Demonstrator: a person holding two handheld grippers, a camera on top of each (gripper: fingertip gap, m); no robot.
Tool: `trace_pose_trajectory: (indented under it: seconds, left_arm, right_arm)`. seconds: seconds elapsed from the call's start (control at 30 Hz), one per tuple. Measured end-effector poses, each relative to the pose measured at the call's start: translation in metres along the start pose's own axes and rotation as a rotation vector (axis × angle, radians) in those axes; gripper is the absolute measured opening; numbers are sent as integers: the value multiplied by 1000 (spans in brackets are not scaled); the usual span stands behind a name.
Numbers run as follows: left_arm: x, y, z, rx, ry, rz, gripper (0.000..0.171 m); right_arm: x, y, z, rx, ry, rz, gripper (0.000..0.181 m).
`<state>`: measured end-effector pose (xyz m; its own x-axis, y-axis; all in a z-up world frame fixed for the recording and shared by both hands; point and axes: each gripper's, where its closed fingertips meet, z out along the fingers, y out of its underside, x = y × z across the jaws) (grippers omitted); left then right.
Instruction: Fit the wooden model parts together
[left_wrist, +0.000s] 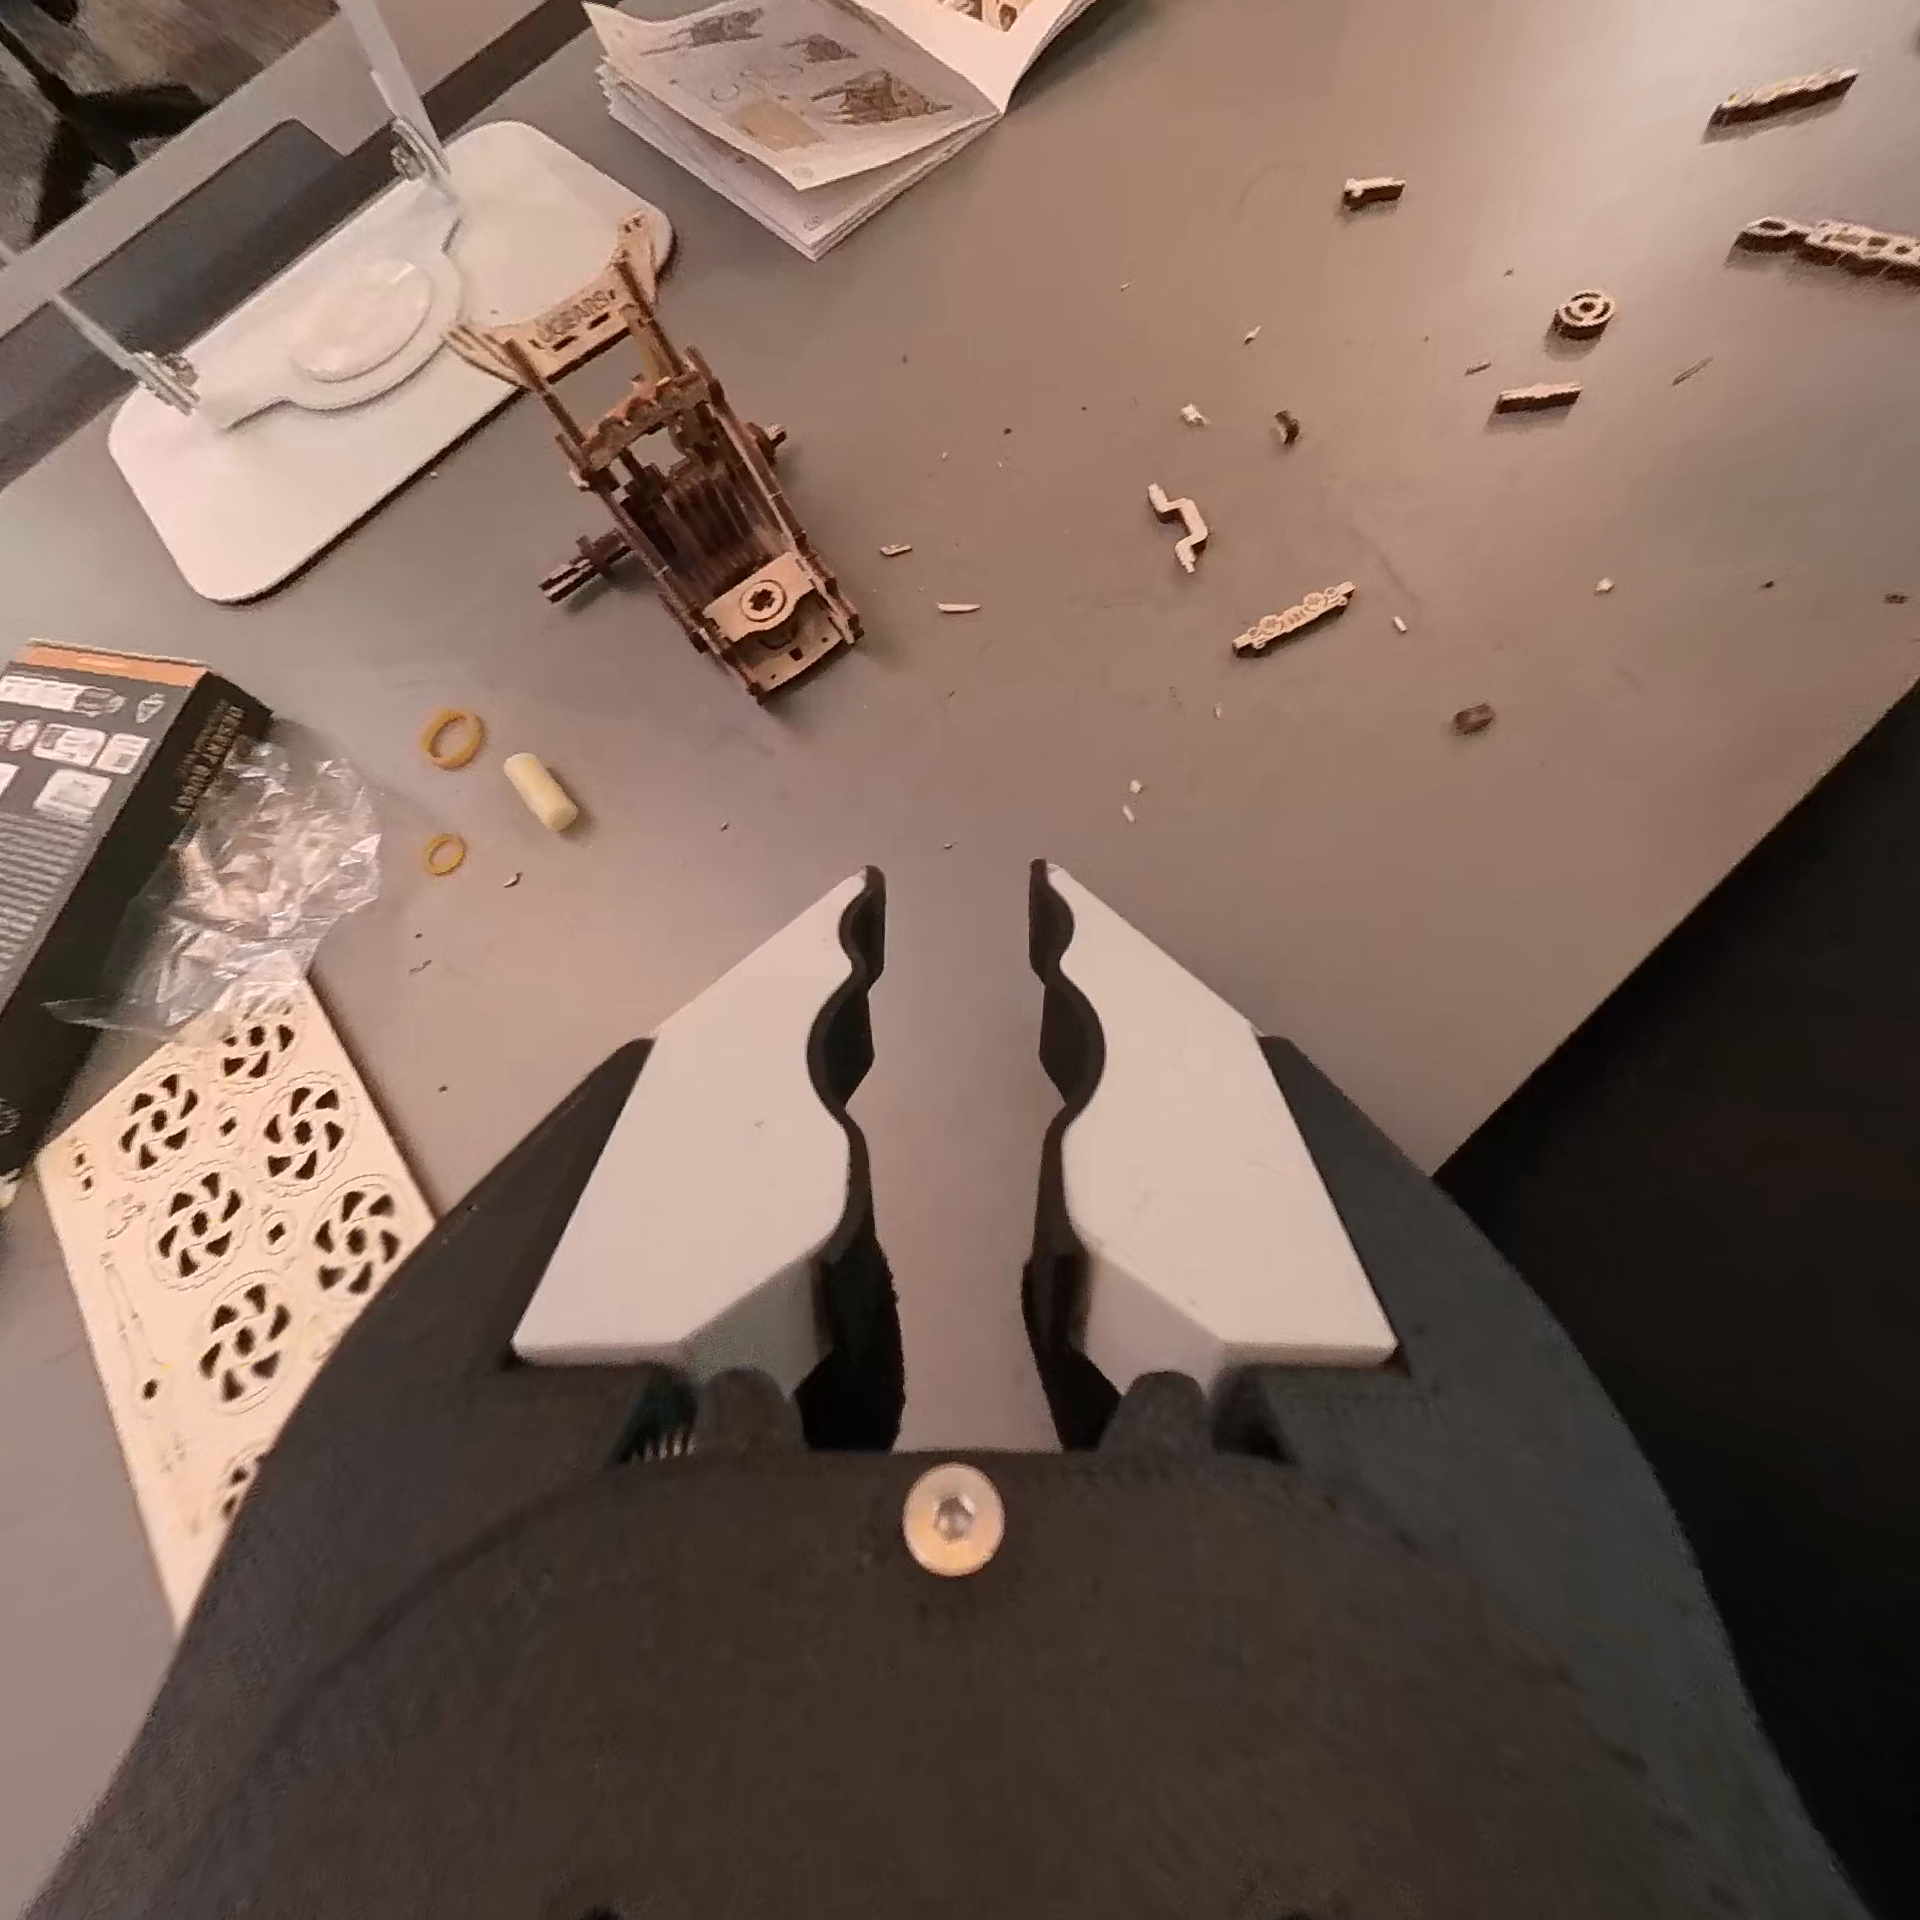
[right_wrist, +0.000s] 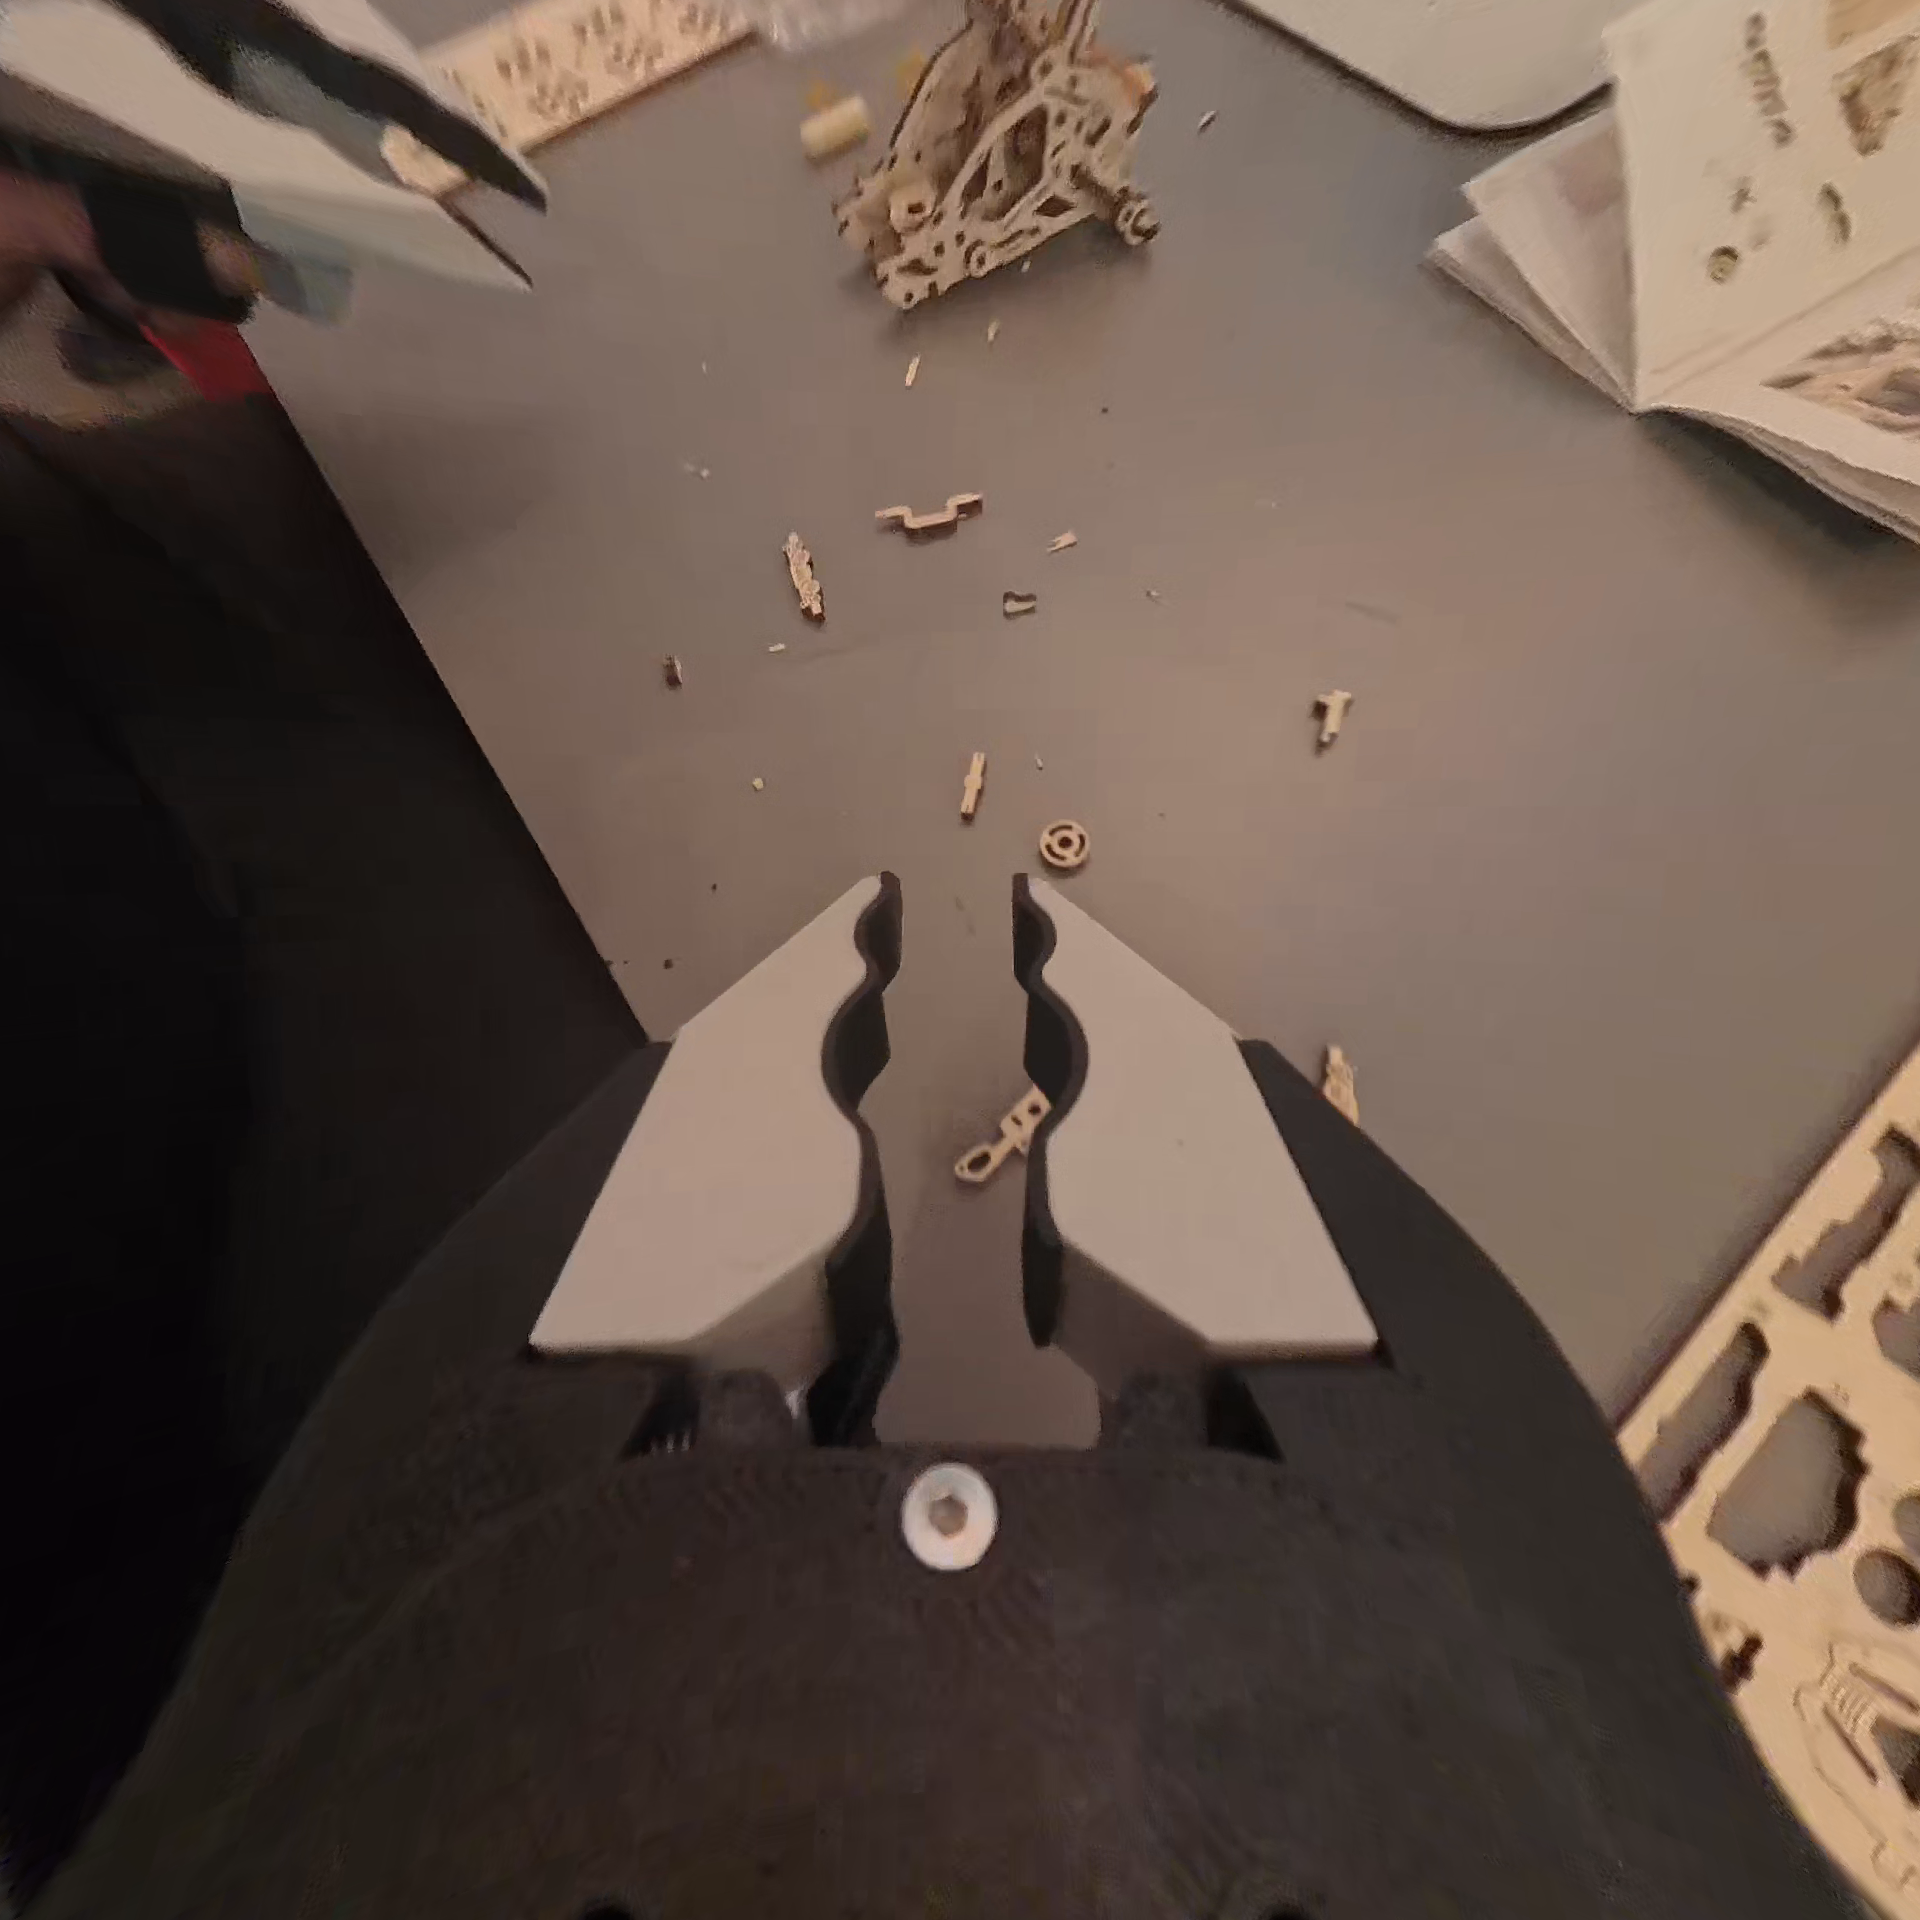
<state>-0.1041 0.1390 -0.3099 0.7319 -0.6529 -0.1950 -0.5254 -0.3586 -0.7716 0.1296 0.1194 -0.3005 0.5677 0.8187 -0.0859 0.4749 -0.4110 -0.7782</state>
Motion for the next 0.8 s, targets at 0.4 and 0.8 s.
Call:
trace_pose_trajectory:
  seconds: [0.4,0.8]
  left_arm:
    - [11,2,15,9,39,-33,25]
    - [-5,-2,27,19,17,-45,26]
  right_arm:
    - [4,9,66,-192,32,-130,8]
    - [-9,1,62,-164,-62,-149,1]
